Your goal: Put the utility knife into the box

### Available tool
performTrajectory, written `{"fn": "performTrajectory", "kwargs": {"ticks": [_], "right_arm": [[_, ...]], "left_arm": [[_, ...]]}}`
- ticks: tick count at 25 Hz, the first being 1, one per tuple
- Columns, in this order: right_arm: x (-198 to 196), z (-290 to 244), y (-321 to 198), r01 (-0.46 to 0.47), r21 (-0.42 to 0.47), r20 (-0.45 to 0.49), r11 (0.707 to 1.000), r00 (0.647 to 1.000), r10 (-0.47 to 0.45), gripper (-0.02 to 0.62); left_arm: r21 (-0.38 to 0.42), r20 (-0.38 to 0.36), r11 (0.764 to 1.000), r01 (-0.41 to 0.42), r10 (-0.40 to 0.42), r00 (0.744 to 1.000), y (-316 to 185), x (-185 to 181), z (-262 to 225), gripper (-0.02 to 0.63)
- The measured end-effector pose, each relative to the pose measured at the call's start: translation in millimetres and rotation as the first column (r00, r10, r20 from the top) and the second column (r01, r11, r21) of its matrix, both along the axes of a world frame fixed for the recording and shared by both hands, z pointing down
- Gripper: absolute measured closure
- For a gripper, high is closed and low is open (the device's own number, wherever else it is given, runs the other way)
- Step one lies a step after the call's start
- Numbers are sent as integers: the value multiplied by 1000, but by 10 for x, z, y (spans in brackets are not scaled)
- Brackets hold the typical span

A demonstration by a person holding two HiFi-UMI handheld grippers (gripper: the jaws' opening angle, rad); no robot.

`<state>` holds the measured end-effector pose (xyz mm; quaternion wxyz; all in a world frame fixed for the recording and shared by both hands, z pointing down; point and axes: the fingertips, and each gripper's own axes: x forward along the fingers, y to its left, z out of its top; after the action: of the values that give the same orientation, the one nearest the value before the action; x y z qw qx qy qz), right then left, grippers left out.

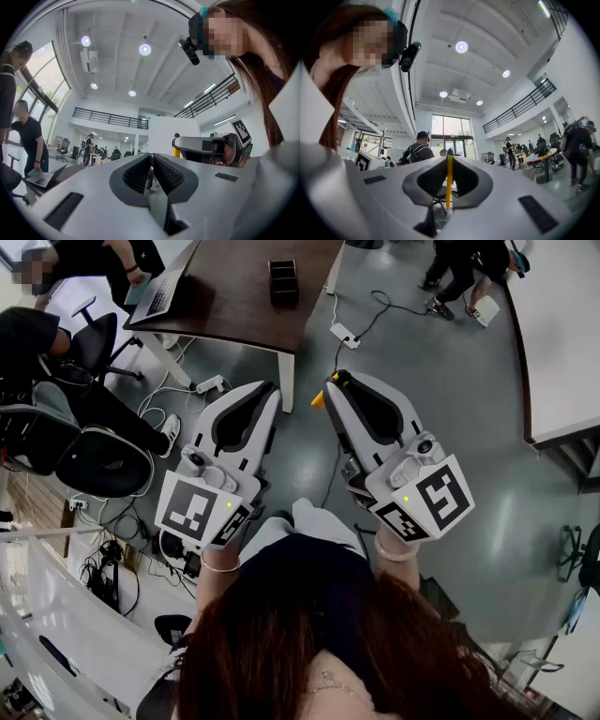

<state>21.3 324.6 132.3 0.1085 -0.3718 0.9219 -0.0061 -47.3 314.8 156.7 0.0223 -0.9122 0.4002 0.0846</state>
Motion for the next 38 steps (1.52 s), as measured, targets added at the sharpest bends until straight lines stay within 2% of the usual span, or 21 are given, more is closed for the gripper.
{"fn": "performTrajectory", "kwargs": {"ticks": [9, 19, 25, 31, 38], "right_arm": [[-46, 32, 13, -16, -7, -17, 1000, 1000, 15, 551], [172, 44, -309, -25, -9, 24, 1000, 999, 25, 549], [256, 21, -636, 3, -10, 22, 1000, 1000, -3, 551], [58, 123, -1078, 12, -20, 20, 1000, 1000, -11, 551], [-68, 212, -1856, -20, -24, 0, 1000, 1000, 20, 551]], "left_arm": [[-10, -8, 999, -38, 37, 999, 24, 20, 11, 578], [-43, -13, 997, -62, 61, 998, -267, 205, 90, 578], [-53, -27, 998, -30, 28, 999, -557, 279, 91, 578], [-74, -30, 997, -26, 24, 999, -998, 111, 241, 578], [-76, -18, 995, -70, 69, 997, -1806, 93, 360, 578]]}}
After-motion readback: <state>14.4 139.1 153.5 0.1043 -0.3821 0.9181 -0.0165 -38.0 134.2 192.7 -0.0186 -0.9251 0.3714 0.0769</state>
